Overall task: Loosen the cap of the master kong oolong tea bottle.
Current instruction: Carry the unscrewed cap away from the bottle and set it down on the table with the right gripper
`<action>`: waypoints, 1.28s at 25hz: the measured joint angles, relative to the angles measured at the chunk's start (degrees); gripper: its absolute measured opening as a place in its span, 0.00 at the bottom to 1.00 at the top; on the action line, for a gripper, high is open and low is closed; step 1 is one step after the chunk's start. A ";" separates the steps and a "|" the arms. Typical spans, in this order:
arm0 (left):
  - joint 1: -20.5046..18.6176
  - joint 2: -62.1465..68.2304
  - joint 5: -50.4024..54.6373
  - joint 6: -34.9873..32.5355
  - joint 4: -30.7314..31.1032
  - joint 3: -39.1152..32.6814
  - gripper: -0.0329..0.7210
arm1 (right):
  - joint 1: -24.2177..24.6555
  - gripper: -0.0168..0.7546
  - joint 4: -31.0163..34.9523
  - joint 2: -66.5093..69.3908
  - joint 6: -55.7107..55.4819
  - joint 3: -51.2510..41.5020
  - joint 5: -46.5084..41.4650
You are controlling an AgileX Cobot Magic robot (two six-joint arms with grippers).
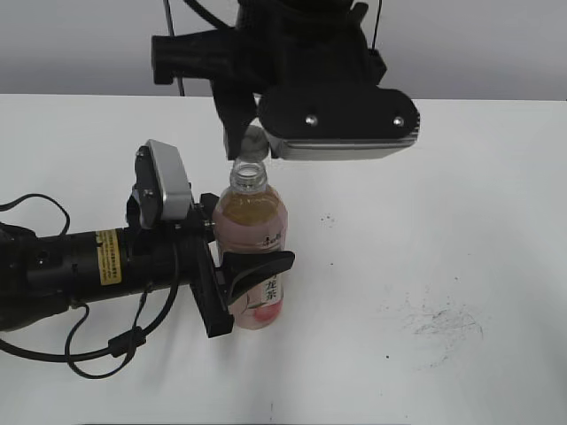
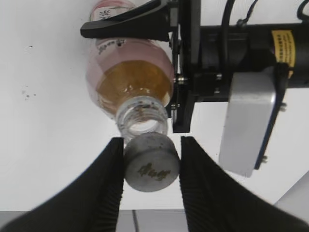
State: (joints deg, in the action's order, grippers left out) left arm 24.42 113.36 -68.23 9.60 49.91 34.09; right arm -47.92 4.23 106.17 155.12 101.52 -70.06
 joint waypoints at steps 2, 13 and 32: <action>0.00 0.00 0.00 0.00 0.00 0.00 0.55 | 0.00 0.37 -3.61 -0.11 -7.87 0.00 0.00; 0.00 0.00 0.00 0.00 0.00 0.00 0.55 | 11.62 0.37 -10.20 -0.47 -67.61 -5.88 0.17; 0.00 0.00 0.00 0.00 0.00 0.00 0.55 | 25.37 0.44 1.29 21.14 -119.02 -13.30 0.72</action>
State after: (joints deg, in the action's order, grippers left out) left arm 24.42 113.36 -68.23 9.60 49.91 34.09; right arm -22.54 5.52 127.31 36.10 88.22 -69.34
